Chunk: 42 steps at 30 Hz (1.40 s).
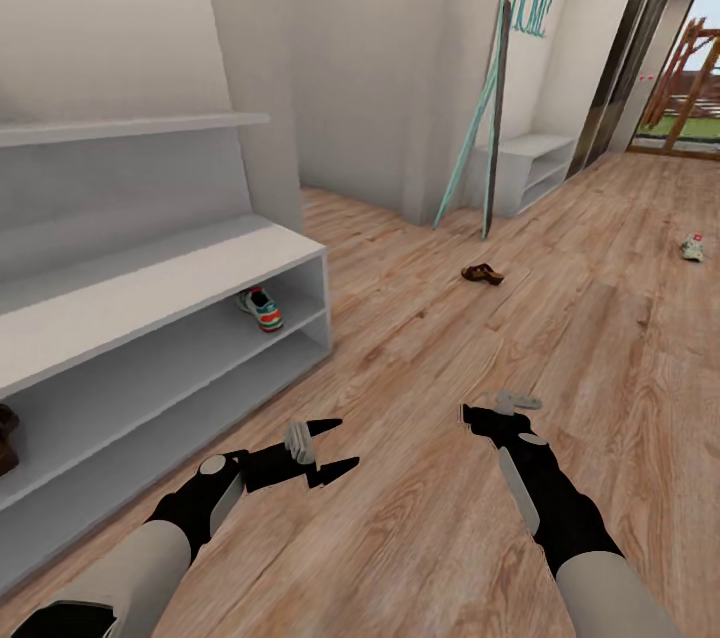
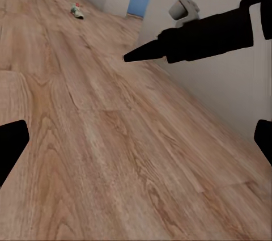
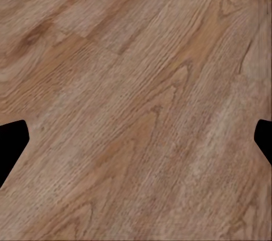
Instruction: Pick up the two gym shoes and the two sandals from the corridor floor and place them onto the hallstand (shoe rack) in the corridor, making sure they are on the rack and not on the floor. Arrange them so the two gym shoes are next to each other and the two sandals are next to each other.
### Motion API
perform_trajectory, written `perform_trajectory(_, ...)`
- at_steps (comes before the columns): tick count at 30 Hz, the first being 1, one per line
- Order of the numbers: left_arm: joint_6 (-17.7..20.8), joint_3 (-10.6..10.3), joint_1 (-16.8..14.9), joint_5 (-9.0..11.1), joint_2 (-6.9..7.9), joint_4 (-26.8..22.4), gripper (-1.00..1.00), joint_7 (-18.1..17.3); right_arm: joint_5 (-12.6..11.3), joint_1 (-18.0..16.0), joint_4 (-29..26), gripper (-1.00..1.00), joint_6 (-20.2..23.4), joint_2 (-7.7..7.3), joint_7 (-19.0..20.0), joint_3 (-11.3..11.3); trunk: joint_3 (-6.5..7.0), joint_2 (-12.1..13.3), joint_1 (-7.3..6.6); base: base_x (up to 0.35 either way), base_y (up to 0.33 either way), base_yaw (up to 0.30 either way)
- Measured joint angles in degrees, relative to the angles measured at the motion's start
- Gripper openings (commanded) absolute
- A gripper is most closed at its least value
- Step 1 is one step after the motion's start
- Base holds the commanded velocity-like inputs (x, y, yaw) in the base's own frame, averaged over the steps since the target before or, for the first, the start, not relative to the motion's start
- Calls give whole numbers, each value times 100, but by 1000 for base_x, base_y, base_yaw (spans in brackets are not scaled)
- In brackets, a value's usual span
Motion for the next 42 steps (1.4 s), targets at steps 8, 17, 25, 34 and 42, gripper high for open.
perform_trajectory(8,0,1,-4,7,0,3,100,6,0,0,-1,100,-1,0,0,-2,22,0,0,275,-161,-284)
perform_trajectory(17,7,130,-10,19,77,-2,100,176,0,1,-2,100,3,-1,-5,19,47,0,0,294,-164,-284)
perform_trajectory(25,48,641,-9,39,184,-31,100,805,8,2,-5,100,7,-1,-17,31,69,0,-1,296,-169,-279)
perform_trajectory(34,248,709,-9,25,204,-48,100,1032,33,1,-5,100,9,0,-18,47,75,0,0,298,-171,-65)
perform_trajectory(42,246,683,-7,18,171,-46,100,1563,35,1,-5,100,9,0,-17,54,75,0,0,299,-171,-2)
